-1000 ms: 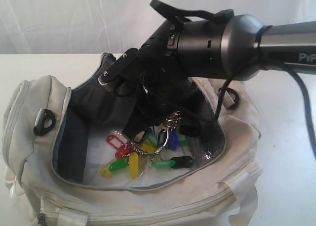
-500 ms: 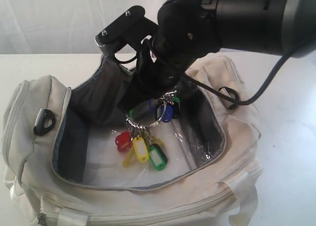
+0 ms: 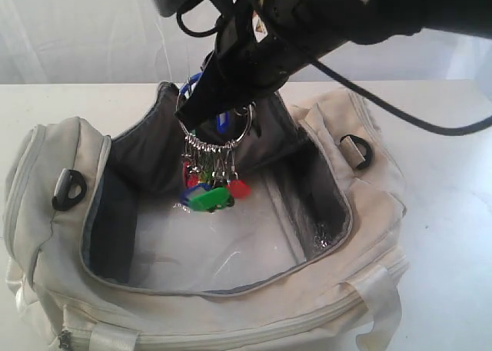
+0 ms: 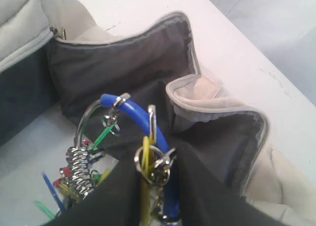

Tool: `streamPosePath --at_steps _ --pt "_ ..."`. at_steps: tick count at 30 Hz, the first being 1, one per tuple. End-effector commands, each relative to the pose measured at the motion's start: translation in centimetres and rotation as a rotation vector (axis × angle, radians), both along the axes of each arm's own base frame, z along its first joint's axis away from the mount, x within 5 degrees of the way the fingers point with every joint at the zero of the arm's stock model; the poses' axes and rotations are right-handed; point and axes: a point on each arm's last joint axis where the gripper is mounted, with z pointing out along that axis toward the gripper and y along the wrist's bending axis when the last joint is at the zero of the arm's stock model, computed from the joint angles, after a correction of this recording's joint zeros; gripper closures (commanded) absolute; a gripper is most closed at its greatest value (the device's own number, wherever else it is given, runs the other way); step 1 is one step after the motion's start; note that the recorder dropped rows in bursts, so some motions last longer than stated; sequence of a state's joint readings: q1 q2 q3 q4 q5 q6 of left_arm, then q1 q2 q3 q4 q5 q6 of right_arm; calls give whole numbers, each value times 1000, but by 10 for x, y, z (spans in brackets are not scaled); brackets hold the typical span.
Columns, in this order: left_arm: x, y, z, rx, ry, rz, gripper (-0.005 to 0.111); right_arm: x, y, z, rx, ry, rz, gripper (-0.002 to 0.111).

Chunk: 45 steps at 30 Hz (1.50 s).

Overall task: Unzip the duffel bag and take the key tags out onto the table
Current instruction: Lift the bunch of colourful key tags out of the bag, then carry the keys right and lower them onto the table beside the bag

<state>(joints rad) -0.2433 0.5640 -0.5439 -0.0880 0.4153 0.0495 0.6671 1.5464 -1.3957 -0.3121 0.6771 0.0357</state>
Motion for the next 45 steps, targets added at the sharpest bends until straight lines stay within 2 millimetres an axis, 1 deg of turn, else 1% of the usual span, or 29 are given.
streamPosePath --at_steps 1,7,13,15,18,21,24,28,33,36,38,42,45 --pt "-1 -1 -2 -11 9 -6 107 -7 -9 22 31 -69 5 108" --pt "-1 -1 -2 -11 9 -6 107 -9 -13 20 -7 -54 -2 108" --pt "-1 -1 -2 -11 9 -6 107 -11 -15 3 -44 -28 5 108" --pt "-1 -1 -2 -11 9 -6 107 -14 -19 5 -53 -48 1 108" --pt "-1 -1 -2 -11 9 -6 107 -22 -26 20 -29 -87 -2 108" --pt "-1 -1 -2 -11 9 -6 107 -32 -37 35 -29 -123 -23 108" --pt "-1 -1 -2 -11 9 -6 107 -43 -52 49 -41 -158 -79 108" --pt "-1 -1 -2 -8 8 -8 107 -59 -75 68 -63 -205 -174 108" --pt "-1 -1 -2 -6 8 -9 107 -79 -101 83 -68 -228 -287 108" --pt "-1 -1 -2 -5 9 -10 107 -89 -115 85 -96 -236 -345 108" --pt "-1 -1 -2 -5 9 -10 107 -95 -126 83 -130 -233 -413 108" --pt "-1 -1 -2 -5 9 -10 107 -104 -144 73 -210 -229 -539 108" --pt "-1 -1 -2 -9 10 -10 107 -106 -154 60 -272 -223 -605 108"
